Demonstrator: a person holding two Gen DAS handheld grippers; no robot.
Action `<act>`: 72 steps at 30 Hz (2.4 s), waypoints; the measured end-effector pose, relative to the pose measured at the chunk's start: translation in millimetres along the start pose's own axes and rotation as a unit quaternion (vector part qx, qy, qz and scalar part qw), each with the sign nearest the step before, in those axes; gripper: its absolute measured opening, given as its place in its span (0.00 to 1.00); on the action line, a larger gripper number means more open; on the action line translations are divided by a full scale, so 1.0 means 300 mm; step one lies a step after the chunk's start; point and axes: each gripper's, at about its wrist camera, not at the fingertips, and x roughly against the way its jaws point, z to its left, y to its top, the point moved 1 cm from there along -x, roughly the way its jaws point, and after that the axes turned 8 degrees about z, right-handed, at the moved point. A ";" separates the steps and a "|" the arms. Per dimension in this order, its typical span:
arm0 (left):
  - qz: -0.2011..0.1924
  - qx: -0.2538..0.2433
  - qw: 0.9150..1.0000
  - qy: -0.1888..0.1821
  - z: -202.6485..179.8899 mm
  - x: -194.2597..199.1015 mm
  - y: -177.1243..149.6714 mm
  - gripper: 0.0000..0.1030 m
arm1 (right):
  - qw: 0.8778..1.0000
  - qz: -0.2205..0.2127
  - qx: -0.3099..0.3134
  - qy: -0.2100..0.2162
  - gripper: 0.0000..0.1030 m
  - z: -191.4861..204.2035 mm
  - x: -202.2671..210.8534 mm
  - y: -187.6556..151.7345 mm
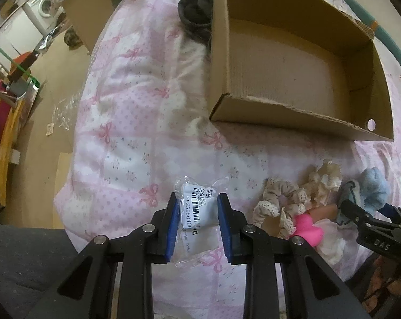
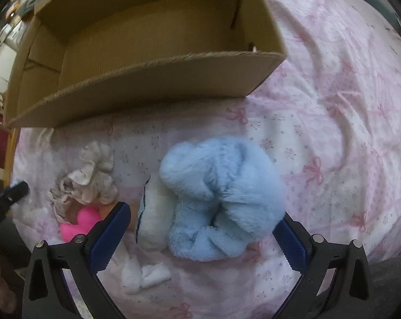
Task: Organize soft objects
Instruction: 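Grasp the clear barcode bag with the left tool while the right tool grasps the blue scrunchie, then carry the bag with the left tool while the right tool carries the scrunchie into the box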
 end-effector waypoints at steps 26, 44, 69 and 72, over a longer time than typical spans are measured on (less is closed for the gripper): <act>-0.052 0.000 0.999 -0.004 -0.001 0.046 -0.028 0.25 | 0.979 -0.103 0.025 0.175 0.37 -0.014 0.218 -0.064; -0.200 -0.069 0.976 -0.040 -0.138 0.352 0.143 0.25 | 0.948 -0.239 0.063 0.198 0.38 -0.001 0.463 0.110; -0.174 -0.044 0.979 -0.095 -0.174 0.120 0.270 0.25 | 0.973 -0.193 0.068 0.112 0.43 0.046 0.237 0.186; -0.183 -0.057 0.978 -0.084 -0.193 0.131 0.264 0.25 | 0.972 -0.193 0.066 0.113 0.43 0.043 0.234 0.187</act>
